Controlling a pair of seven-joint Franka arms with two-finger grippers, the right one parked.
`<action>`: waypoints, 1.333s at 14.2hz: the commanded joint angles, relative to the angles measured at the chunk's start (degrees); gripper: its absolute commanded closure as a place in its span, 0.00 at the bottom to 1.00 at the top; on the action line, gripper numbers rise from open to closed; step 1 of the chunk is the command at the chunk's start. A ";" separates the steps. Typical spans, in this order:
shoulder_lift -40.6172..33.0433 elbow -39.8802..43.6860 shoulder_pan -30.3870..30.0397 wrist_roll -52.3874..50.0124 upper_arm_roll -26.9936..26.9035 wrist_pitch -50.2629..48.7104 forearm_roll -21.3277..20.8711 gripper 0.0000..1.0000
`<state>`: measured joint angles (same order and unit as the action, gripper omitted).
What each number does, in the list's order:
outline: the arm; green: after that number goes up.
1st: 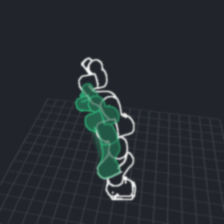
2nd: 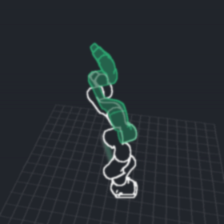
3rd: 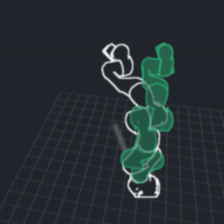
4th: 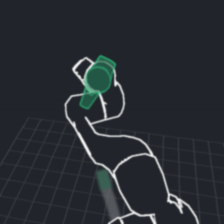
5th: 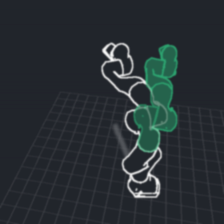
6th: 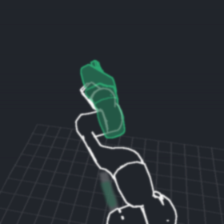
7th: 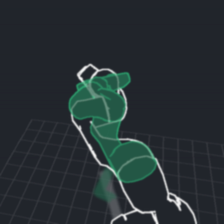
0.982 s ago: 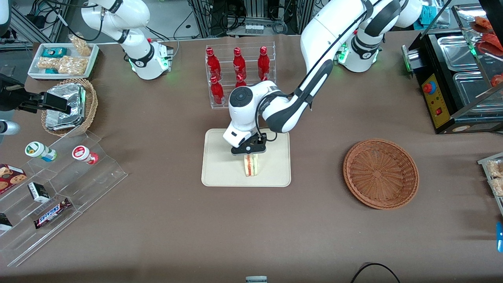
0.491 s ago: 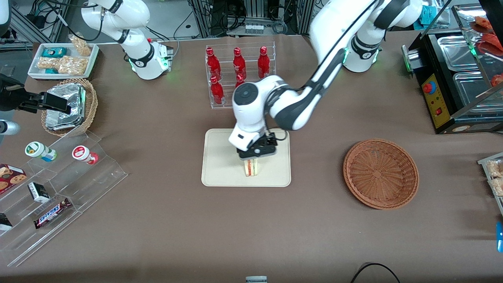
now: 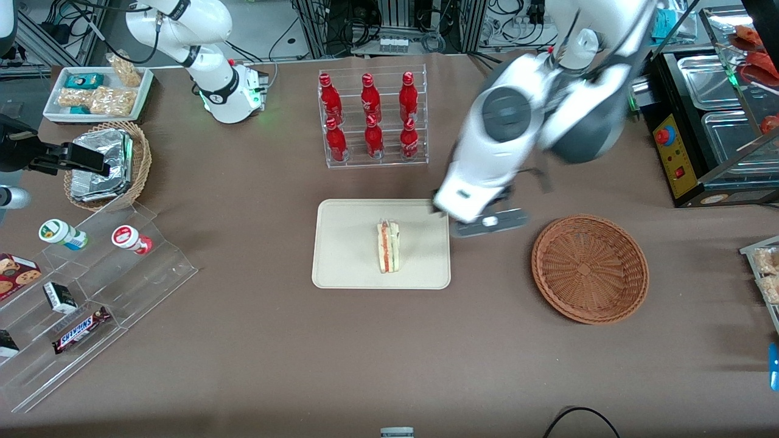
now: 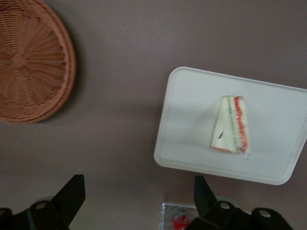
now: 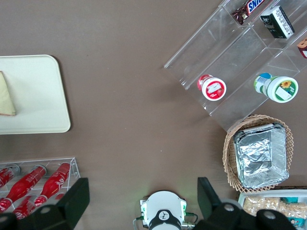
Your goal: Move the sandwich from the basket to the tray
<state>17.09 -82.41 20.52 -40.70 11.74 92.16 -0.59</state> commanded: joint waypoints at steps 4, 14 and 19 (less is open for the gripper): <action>-9.43 -2.40 -16.46 16.09 0.22 -15.59 0.59 0.00; -16.65 2.34 -24.39 25.77 0.30 -27.21 0.94 0.00; -17.08 2.00 -24.12 25.76 0.48 -26.76 0.77 0.00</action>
<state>0.45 -81.05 -3.41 -15.06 11.82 66.36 -0.33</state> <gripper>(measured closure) 0.000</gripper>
